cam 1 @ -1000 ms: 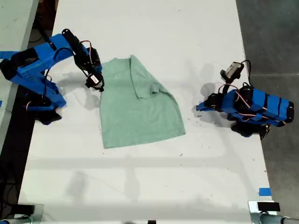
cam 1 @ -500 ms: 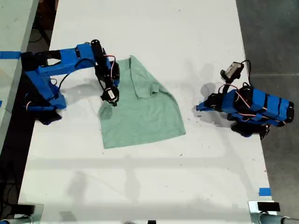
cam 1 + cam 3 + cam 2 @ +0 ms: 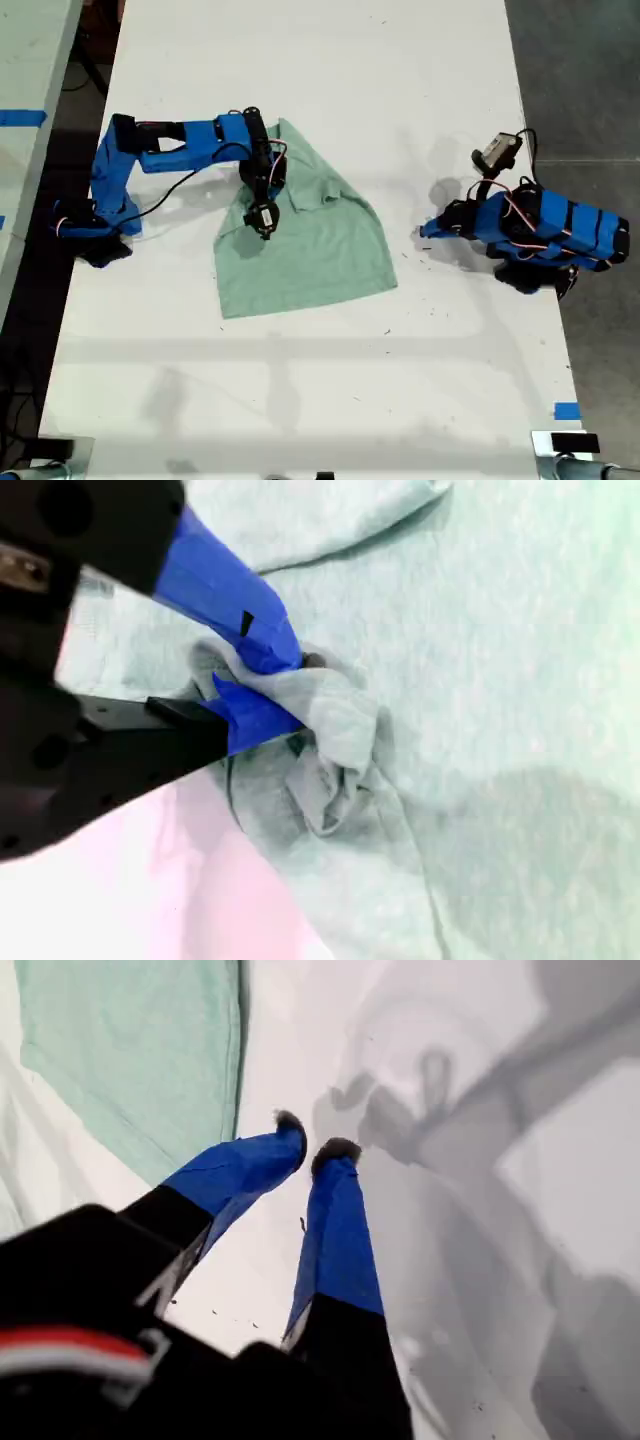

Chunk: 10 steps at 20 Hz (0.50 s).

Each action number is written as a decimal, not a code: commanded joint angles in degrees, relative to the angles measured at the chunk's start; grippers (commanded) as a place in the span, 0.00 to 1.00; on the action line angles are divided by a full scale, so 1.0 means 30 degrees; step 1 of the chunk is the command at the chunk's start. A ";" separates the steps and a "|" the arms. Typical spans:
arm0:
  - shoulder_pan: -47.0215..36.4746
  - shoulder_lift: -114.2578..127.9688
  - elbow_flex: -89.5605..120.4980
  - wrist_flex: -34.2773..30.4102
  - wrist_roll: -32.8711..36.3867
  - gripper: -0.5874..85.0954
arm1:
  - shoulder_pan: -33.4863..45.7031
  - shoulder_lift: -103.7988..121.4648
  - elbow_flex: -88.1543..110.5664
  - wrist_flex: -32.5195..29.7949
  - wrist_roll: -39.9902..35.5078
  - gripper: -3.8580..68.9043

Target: Fold t shirt

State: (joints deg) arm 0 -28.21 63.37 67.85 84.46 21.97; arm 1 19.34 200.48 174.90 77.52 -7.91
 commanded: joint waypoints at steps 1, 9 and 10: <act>0.0469 -0.0732 -0.1846 -0.0029 0.0264 0.00 | 0.0117 0.0146 0.1055 -0.0322 0.0088 0.13; 0.1025 -0.0615 -0.2666 0.0937 -0.0146 0.42 | 0.0117 0.0146 0.1055 -0.0322 0.0088 0.13; 0.1201 0.0117 -0.2607 0.1406 -0.0557 0.41 | 0.0117 0.0146 0.1055 -0.0322 0.0088 0.13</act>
State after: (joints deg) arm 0 -26.72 58.71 61.00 86.48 22.15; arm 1 19.34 200.48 174.90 77.52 -7.91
